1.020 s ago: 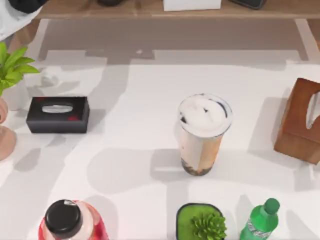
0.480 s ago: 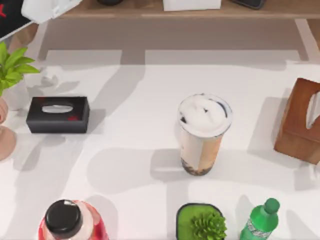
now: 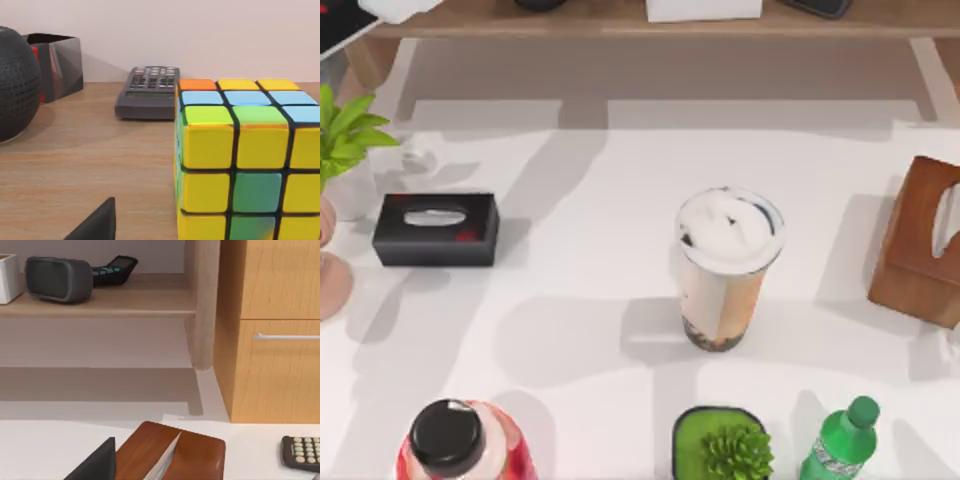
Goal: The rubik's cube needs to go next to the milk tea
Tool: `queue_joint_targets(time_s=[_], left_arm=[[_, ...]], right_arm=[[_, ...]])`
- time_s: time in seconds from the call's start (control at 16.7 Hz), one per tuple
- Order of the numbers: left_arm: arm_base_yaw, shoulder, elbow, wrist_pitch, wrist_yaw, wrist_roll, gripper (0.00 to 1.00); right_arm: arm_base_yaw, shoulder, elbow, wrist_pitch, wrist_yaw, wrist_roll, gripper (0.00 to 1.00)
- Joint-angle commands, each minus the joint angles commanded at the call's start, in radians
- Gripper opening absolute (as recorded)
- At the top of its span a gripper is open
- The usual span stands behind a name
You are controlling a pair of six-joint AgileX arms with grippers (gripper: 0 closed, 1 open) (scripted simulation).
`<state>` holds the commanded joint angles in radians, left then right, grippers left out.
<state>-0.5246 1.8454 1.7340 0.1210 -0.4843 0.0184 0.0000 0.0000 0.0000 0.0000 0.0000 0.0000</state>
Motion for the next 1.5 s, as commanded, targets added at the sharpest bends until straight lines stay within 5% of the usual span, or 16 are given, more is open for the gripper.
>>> queue_joint_targets(time_s=[0.78, 1.5], left_arm=[[0.040, 0.204, 0.243, -0.041, 0.043, -0.003, 1.00], [0.040, 0.204, 0.243, -0.041, 0.043, -0.003, 0.10]], right_arm=[[0.000, 0.000, 0.000, 0.000, 0.000, 0.000, 1.00], [0.000, 0.000, 0.000, 0.000, 0.000, 0.000, 1.00]])
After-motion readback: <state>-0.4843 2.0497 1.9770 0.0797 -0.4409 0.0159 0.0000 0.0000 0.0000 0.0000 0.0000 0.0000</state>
